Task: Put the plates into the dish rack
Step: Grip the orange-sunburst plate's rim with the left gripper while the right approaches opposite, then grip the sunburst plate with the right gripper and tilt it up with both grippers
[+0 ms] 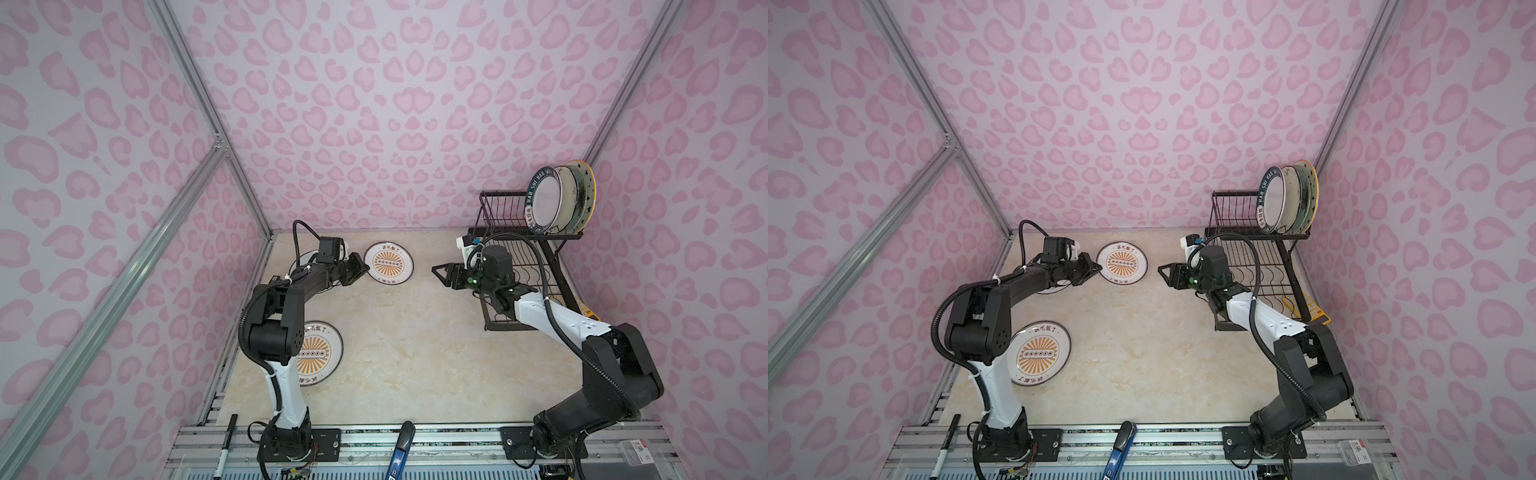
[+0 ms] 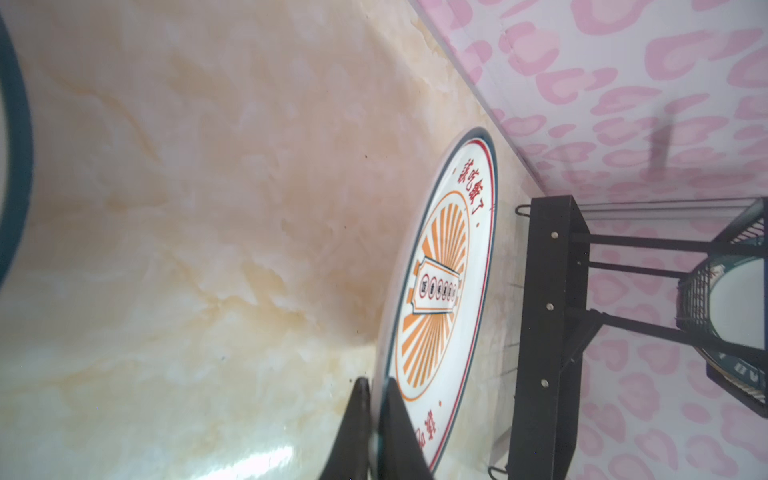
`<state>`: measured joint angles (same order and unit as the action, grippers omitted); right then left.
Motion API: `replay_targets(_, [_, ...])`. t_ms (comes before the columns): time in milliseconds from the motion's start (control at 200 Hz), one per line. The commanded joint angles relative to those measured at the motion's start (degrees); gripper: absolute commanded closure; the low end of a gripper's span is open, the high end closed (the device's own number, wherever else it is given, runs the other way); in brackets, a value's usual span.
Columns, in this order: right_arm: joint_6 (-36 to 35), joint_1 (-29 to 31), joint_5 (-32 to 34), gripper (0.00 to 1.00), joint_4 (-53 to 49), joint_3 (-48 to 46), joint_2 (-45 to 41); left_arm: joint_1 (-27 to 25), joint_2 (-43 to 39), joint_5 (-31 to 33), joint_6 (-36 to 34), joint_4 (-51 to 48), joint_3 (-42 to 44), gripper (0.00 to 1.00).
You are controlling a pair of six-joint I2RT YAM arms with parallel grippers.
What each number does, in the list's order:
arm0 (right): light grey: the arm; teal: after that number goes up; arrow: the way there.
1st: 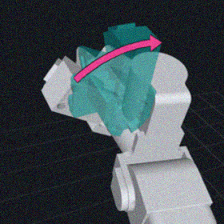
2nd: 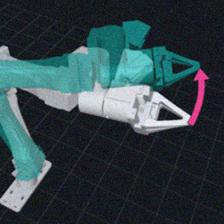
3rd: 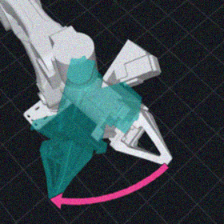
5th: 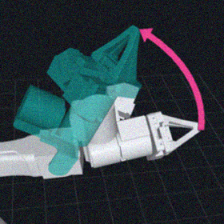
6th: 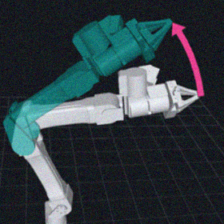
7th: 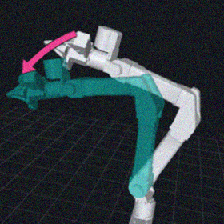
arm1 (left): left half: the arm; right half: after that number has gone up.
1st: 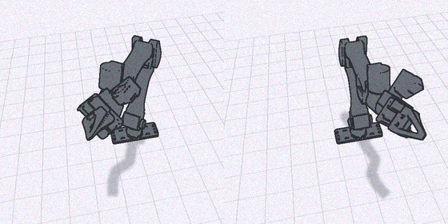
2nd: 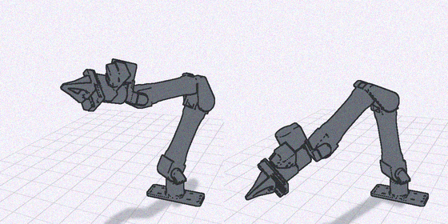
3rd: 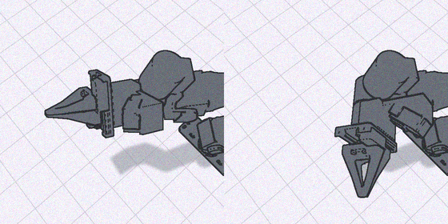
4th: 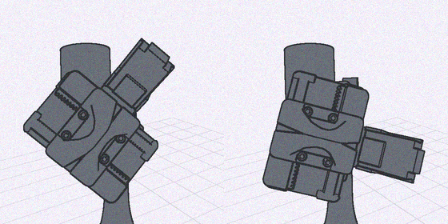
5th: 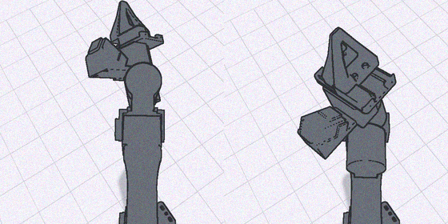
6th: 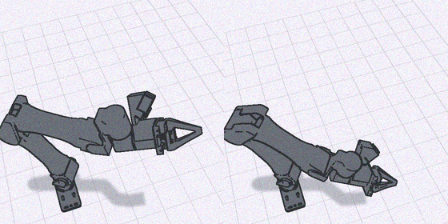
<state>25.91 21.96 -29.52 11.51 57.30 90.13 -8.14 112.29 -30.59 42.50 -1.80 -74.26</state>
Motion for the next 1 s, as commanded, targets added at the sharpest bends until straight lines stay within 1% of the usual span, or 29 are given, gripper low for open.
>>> replay_targets(0, [0.2,0.6,2.0,0.39,-1.3,1.2,1.2,0.4,-3.1,-5.8,-1.5,1.8,1.5,0.97])
replay_targets(155, [0.9,0.9,2.4,0.39,-2.6,2.6,2.7,0.6,-7.7,-8.9,-2.0,3.2,3.9,0.97])
replay_targets(320, [2.0,1.0,2.1,0.38,-2.1,3.6,4.0,0.7,-10.2,-14.9,-3.5,9.6,6.7,0.97])
replay_targets(380, [2.6,1.0,1.5,0.38,-1.6,3.8,4.4,0.7,-10.7,-16.6,-2.7,12.3,8.1,0.97])
replay_targets(450, [3.0,1.2,0.8,0.38,-1.1,4.0,4.8,0.7,-11.6,-17.4,-1.3,17.7,10.3,0.97])
replay_targets(615, [4.0,1.3,-0.5,0.40,0.2,4.2,5.2,0.6,-13.5,-18.8,-0.4,22.9,13.0,0.97])
replay_targets(805, [5.2,1.6,-2.3,0.45,2.0,4.7,6.1,0.1,-15.1,-20.5,-0.5,25.3,14.2,0.97])
replay_targets(995, [5.3,2.6,-3.3,0.50,2.3,6.4,6.6,-0.8,-16.1,-21.2,-1.2,25.0,14.2,0.97])
